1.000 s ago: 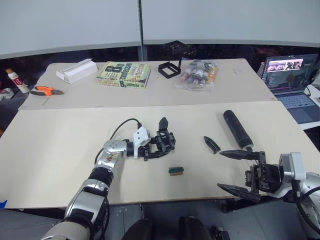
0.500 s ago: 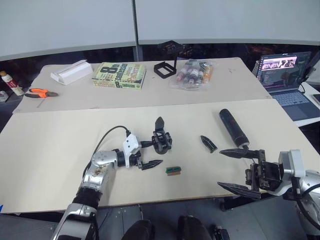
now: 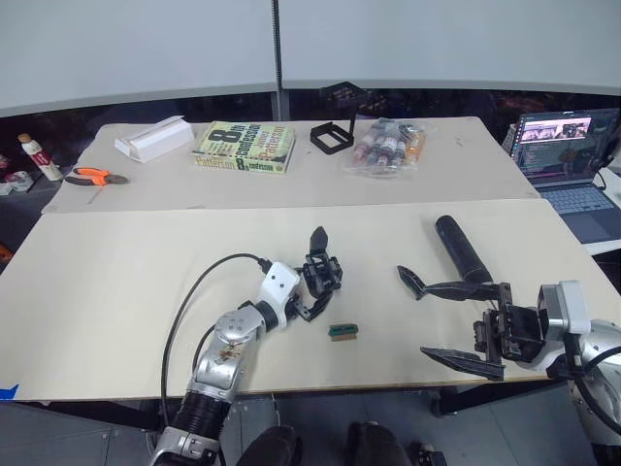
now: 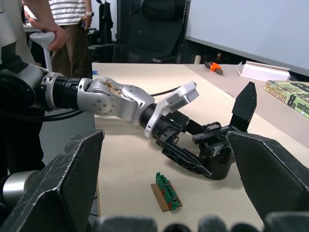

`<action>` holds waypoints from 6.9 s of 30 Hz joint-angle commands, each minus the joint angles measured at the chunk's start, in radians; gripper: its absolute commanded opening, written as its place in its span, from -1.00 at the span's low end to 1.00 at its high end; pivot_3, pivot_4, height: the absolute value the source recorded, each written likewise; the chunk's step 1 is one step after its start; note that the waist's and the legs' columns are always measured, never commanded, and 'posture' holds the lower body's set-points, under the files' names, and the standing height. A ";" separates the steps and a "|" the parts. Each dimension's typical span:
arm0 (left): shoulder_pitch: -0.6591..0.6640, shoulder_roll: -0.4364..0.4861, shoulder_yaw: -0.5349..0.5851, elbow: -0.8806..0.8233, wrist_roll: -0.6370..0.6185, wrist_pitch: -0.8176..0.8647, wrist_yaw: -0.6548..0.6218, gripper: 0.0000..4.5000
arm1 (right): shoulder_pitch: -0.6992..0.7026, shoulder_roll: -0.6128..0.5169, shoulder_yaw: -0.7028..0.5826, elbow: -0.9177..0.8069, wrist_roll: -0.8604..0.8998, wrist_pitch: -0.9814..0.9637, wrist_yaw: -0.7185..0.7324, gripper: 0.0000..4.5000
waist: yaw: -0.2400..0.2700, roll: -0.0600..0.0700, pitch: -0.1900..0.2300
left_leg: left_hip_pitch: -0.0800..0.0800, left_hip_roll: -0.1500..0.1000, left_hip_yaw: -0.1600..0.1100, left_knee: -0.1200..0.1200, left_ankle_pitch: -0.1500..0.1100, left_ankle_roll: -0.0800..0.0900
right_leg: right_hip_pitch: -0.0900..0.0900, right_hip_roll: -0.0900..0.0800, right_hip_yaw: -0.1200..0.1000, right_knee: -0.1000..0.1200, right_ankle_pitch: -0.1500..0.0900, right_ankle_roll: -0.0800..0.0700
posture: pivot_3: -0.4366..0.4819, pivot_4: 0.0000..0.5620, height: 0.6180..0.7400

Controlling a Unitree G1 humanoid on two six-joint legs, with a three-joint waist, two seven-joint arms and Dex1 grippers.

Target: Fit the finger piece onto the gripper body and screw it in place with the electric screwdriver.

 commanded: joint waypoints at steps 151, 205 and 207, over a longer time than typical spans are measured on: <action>-0.290 -0.092 0.246 -0.406 -0.896 0.406 0.254 -0.97 | -0.497 0.068 0.257 -0.304 -0.456 0.449 -0.679 0.11 | -0.040 -0.001 -0.002 | -0.019 0.000 0.002 0.005 0.005 -0.006 | -0.022 0.001 0.001 0.005 0.003 -0.002 | -0.05 -0.47 1.00; -0.398 0.358 0.165 -0.324 -1.144 0.981 -0.241 -0.97 | -0.855 0.045 0.328 -0.030 0.341 1.408 -0.535 -0.81 | -0.044 0.000 -0.002 | -0.022 0.000 0.002 0.006 0.004 -0.004 | -0.024 -0.001 0.001 0.004 0.004 -0.002 | -0.05 -0.47 1.00; -0.401 0.338 0.187 -0.322 -1.172 0.972 -0.247 -0.97 | -0.845 0.042 0.323 -0.041 0.347 1.403 -0.529 -0.81 | -0.043 0.000 -0.002 | -0.022 0.000 0.002 0.005 0.004 -0.004 | -0.024 -0.001 0.001 0.004 0.004 -0.002 | -0.05 -0.47 1.00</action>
